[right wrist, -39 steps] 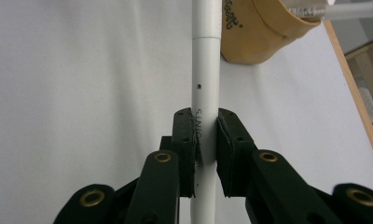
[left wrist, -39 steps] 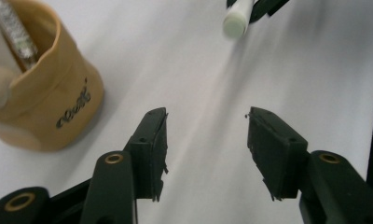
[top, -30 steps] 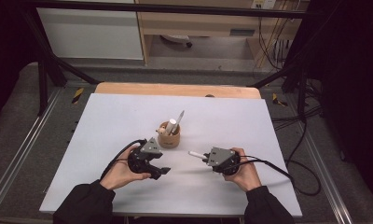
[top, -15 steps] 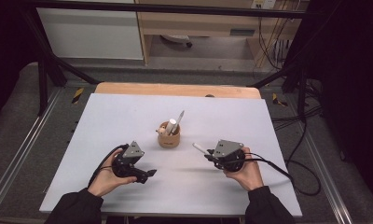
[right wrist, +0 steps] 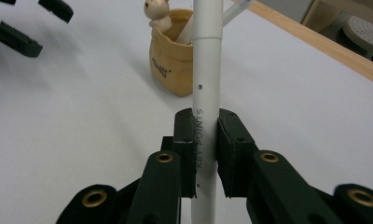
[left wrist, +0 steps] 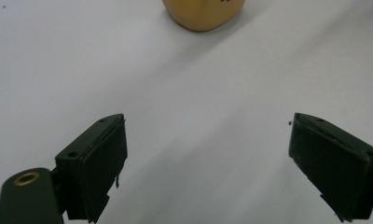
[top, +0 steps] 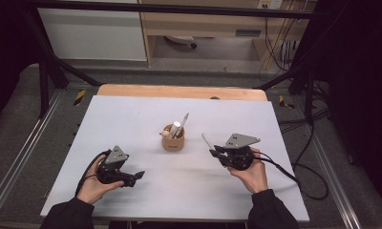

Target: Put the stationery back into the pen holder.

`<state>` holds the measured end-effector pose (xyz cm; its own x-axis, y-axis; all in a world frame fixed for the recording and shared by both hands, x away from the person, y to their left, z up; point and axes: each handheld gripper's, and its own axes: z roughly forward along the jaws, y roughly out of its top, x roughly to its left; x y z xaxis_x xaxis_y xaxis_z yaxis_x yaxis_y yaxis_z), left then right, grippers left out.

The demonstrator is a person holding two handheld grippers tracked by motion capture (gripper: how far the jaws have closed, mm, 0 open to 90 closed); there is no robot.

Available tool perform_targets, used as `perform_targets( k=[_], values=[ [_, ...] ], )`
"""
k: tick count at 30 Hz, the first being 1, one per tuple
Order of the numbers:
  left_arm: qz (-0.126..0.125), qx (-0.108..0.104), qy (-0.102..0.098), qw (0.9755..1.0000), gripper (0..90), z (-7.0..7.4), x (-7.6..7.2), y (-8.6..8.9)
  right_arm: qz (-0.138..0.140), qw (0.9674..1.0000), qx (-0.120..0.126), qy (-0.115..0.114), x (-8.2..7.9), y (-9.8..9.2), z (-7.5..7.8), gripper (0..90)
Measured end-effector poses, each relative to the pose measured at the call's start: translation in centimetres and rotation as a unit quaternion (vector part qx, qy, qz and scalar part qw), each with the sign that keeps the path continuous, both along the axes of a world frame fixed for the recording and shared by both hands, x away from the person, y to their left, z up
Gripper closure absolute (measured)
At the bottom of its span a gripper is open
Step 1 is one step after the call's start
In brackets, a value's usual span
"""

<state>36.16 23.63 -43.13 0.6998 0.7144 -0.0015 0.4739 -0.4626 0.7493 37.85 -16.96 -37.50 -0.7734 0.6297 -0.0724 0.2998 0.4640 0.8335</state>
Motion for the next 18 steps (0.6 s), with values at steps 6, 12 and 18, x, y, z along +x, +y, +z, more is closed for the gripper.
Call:
perform_targets(
  k=[6,12,18],
  values=[
    [0.016,-0.009,0.006,0.9998,11.7,-0.5,-0.2,1.4,-0.022,0.9991,0.035,0.006,0.3,0.0,0.5,78.9],
    [0.031,-0.008,0.004,0.9995,11.5,-0.7,-0.4,2.3,-0.041,0.9968,0.068,0.006,0.7,0.5,1.3,78.9],
    [0.042,-0.009,-0.001,0.9991,10.8,-0.8,-0.6,3.1,-0.056,0.9929,0.105,-0.005,1.5,1.7,2.6,78.9]
  ],
)
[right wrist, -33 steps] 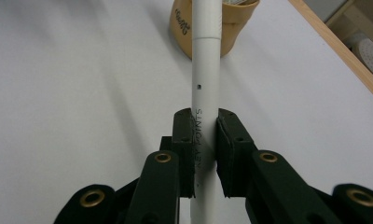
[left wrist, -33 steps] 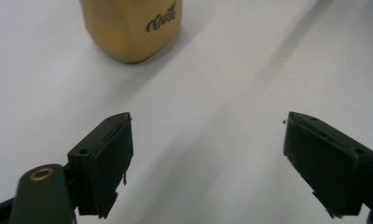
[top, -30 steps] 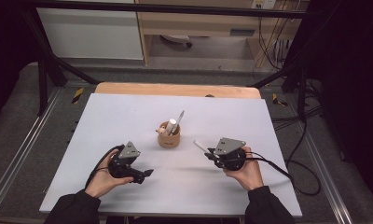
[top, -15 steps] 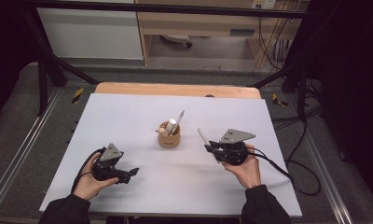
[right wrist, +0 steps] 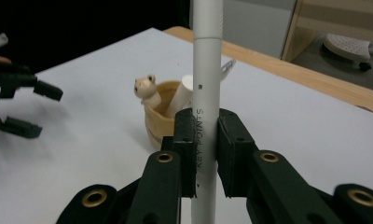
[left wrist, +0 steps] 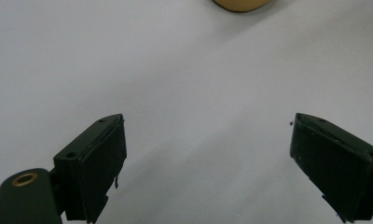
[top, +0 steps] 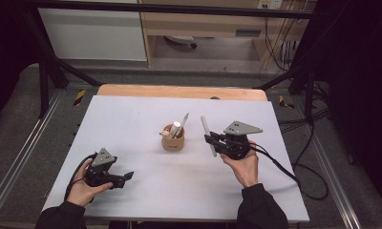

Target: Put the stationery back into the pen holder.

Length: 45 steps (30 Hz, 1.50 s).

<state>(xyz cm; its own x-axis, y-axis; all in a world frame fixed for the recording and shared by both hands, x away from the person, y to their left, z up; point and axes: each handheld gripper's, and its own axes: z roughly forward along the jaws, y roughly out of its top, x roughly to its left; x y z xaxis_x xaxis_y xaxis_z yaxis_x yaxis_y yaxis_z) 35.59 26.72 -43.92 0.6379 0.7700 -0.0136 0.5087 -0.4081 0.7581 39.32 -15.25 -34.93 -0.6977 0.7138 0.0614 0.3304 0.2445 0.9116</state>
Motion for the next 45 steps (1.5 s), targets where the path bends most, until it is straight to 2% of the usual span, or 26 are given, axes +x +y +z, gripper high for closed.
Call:
perform_targets(
  k=[5,16,28,40,45],
  values=[
    [0.004,0.001,-0.001,1.0000,10.7,-0.1,0.0,0.3,-0.009,0.9992,0.037,-0.009,0.9,1.1,0.8,78.9],
    [0.008,-0.001,0.002,1.0000,10.6,-0.3,0.2,0.5,-0.027,0.9959,0.082,-0.025,3.4,3.9,1.4,78.9],
    [0.007,-0.002,0.002,1.0000,10.6,-0.4,0.2,0.5,-0.031,0.9934,0.107,-0.026,6.3,6.8,-0.2,78.9],
    [0.006,0.000,0.003,1.0000,10.6,-0.5,0.3,0.6,-0.026,0.9913,0.127,-0.020,7.4,8.4,-2.3,79.0],
    [0.006,-0.002,0.004,1.0000,10.6,-0.5,0.3,0.6,-0.019,0.9916,0.127,-0.017,7.5,9.0,-3.2,79.0]
  ],
)
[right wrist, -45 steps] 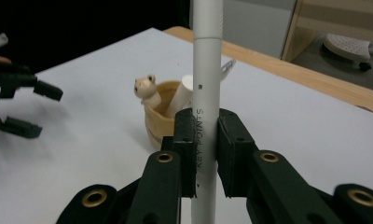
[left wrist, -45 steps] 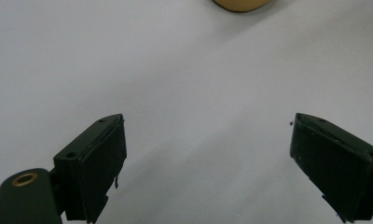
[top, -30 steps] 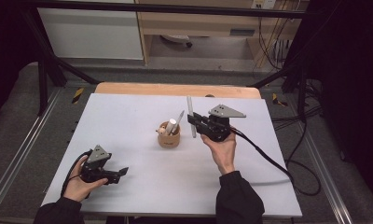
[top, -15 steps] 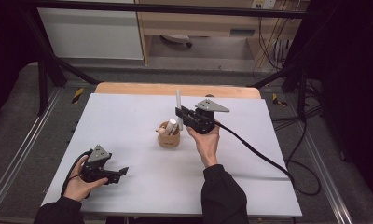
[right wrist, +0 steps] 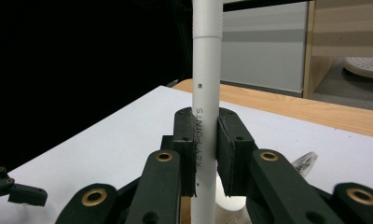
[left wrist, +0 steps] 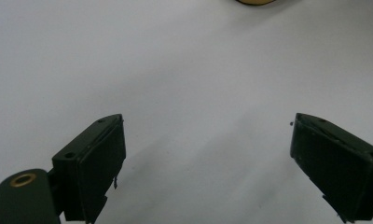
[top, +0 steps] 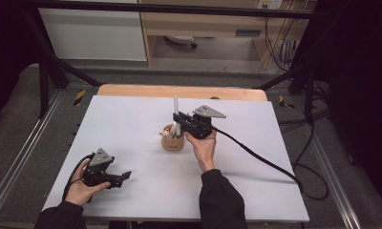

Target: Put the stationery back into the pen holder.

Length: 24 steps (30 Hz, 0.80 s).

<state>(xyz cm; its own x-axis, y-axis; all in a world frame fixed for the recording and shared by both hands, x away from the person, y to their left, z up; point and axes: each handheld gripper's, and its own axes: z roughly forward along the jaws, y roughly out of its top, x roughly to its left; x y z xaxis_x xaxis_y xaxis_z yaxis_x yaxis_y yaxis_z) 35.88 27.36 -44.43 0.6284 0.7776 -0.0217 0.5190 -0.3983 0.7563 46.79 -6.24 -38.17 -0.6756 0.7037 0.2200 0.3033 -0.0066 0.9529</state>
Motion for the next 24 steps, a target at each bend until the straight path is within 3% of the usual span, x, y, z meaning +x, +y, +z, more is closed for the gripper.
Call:
perform_targets(
  k=[17,24],
  values=[
    [-0.001,0.002,0.001,1.0000,10.6,-0.1,0.0,0.0,0.024,0.9993,-0.027,-0.007,-0.3,1.1,-2.4,79.0],
    [-0.001,0.003,0.001,1.0000,10.6,-0.1,0.0,0.0,0.026,0.9993,-0.026,-0.002,-0.4,0.8,-3.3,78.9]
  ],
)
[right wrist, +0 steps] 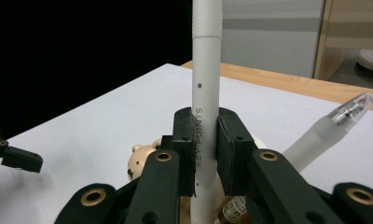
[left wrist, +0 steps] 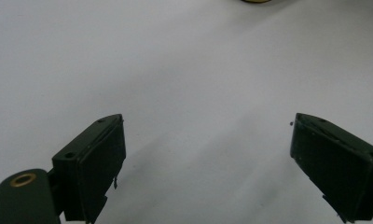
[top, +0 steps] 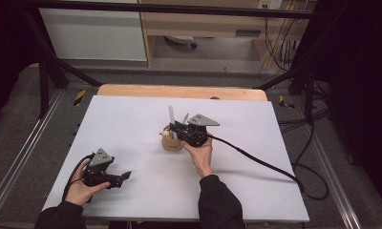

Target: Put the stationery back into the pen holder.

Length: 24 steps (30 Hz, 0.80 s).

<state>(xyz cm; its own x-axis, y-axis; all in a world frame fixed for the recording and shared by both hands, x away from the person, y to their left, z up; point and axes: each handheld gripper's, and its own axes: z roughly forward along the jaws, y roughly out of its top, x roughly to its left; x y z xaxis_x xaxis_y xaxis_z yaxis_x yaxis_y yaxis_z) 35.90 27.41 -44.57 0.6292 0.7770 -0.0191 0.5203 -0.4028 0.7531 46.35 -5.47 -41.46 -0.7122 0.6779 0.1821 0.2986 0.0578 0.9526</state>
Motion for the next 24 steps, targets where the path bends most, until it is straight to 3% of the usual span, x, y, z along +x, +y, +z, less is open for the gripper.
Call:
perform_targets(
  k=[10,17,24],
  values=[
    [-0.001,0.002,0.001,1.0000,10.6,-0.1,0.0,-0.1,0.000,0.9999,-0.010,0.005,-0.4,-0.5,-0.7,78.6],
    [-0.002,0.001,0.002,1.0000,10.6,-0.1,0.0,-0.1,0.008,0.9991,-0.040,0.012,-0.6,-0.6,-1.1,77.0],
    [-0.002,0.002,0.001,1.0000,10.6,0.0,0.0,-0.1,0.007,0.9987,-0.050,0.006,-1.3,-1.1,0.0,68.0]
  ],
)
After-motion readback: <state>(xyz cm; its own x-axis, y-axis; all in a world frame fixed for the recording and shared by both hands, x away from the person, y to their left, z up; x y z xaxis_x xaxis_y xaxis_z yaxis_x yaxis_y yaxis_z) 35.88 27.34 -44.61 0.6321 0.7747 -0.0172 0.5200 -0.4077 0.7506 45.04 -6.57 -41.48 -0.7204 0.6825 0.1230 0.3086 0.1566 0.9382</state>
